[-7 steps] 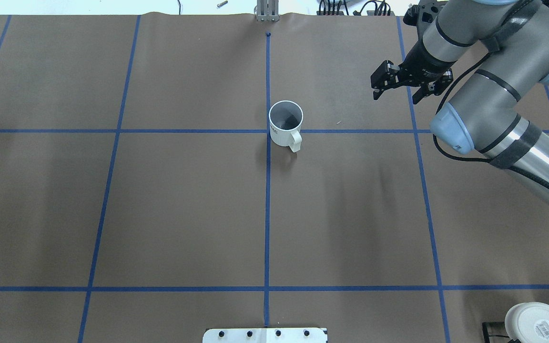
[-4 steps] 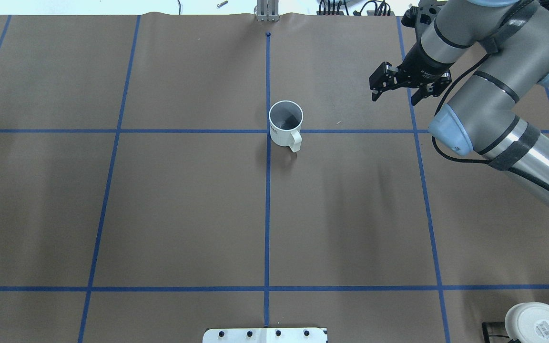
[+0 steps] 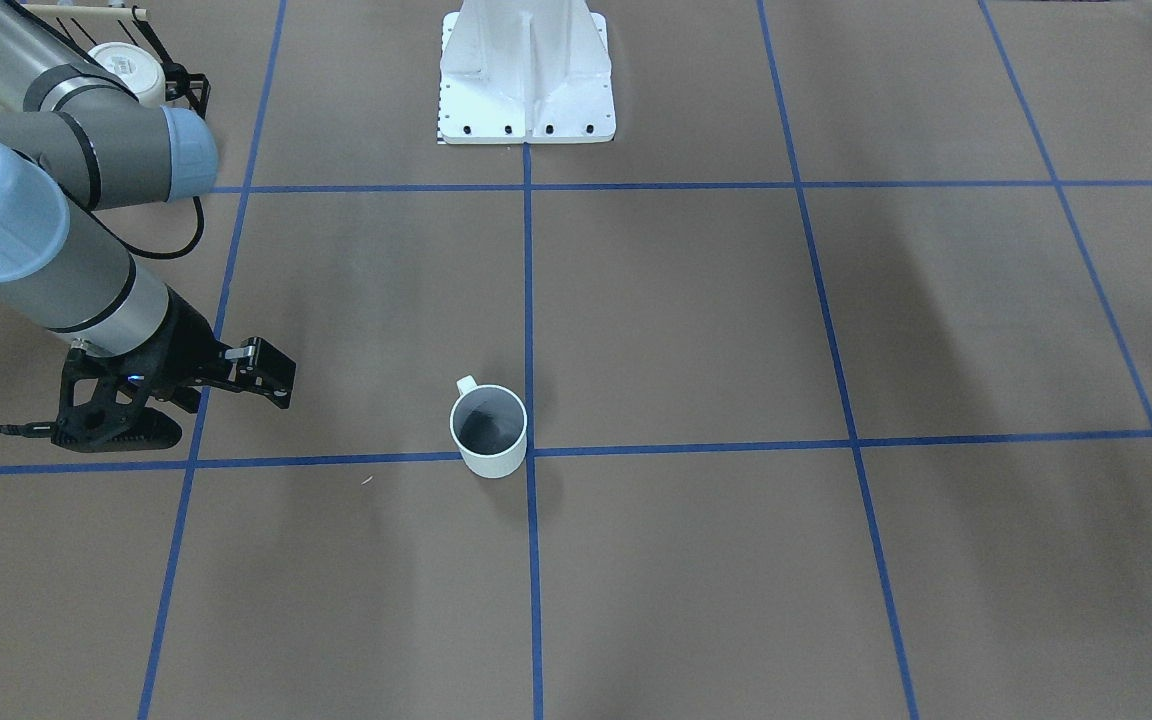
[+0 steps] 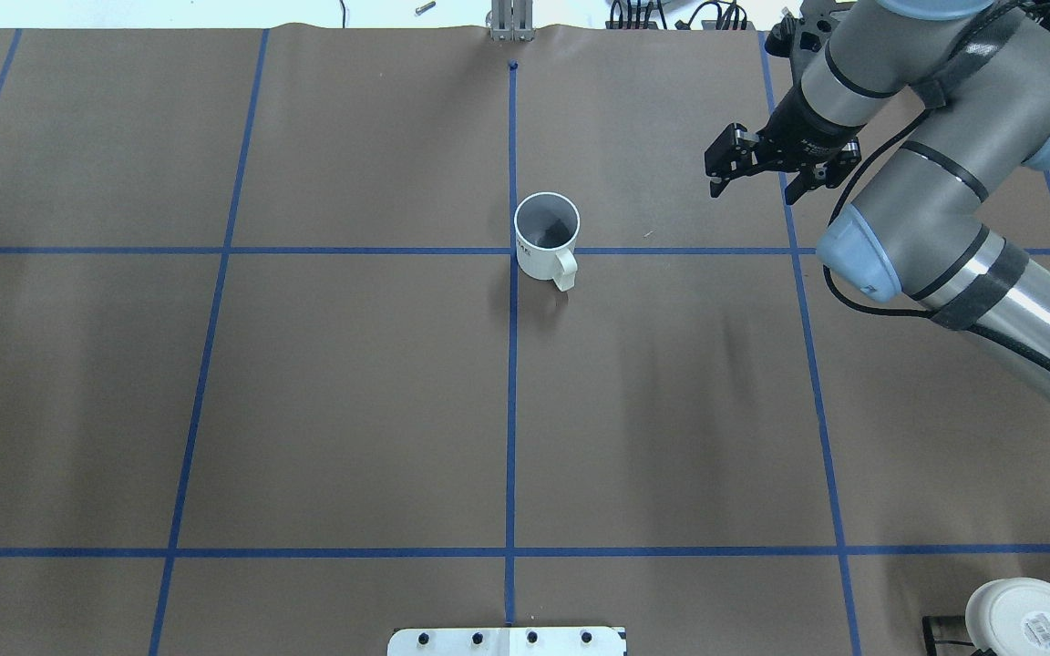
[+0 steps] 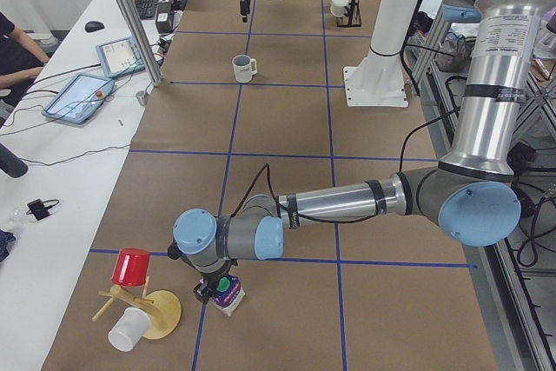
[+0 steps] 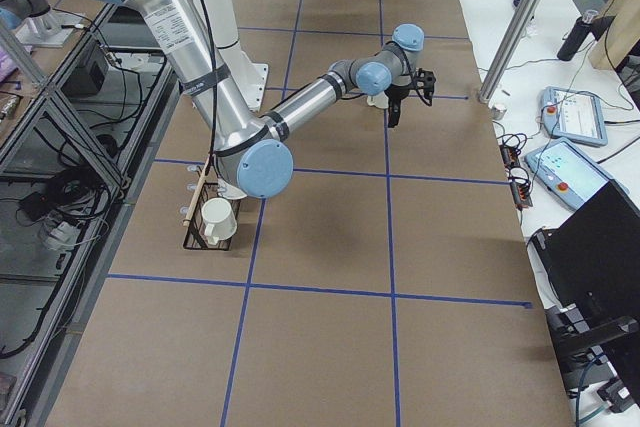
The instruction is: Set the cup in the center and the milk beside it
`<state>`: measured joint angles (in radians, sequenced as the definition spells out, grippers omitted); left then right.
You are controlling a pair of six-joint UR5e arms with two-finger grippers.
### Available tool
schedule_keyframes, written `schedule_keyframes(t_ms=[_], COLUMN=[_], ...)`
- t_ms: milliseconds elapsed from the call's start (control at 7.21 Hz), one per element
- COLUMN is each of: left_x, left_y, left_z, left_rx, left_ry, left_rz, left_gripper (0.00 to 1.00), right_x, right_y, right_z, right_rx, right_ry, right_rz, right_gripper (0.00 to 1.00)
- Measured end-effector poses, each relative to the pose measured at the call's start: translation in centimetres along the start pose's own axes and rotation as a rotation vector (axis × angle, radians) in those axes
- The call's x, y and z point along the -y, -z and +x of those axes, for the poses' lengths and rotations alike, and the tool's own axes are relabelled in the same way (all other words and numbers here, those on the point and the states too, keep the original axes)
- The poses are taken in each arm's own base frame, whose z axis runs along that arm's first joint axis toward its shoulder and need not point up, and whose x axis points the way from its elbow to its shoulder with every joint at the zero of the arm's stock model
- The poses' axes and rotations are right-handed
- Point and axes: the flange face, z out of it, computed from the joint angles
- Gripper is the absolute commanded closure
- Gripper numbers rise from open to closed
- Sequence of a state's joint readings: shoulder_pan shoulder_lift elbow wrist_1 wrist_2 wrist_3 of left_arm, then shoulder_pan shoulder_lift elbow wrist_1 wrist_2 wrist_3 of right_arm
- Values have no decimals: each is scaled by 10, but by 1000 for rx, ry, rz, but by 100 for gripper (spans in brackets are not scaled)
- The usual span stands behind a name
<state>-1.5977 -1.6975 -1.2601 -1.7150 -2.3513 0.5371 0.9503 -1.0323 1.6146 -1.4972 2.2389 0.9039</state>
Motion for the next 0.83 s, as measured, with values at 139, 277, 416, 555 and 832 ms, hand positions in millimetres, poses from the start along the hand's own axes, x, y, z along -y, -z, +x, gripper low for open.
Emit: schedule_keyframes(t_ms=[139, 277, 416, 555, 832], left_x=[0, 0, 0, 1, 4], left_y=[0, 0, 1, 2, 4], left_z=[0, -2, -3, -4, -3], left_rx=[5, 21, 35, 43, 46], left_ry=[-1, -2, -5, -7, -12], left_rz=[-4, -12, -19, -21, -19], left_gripper=[36, 57, 78, 99, 100], right_x=[-1, -1, -2, -2, -2], right_y=[-1, -2, -3, -3, -4], right_z=[-1, -1, -1, -2, -3], right_rx=[0, -1, -2, -2, -2], right_ry=[0, 0, 0, 0, 1], right_rz=[-1, -2, -3, -4, -5], right_gripper=[0, 0, 0, 0, 0])
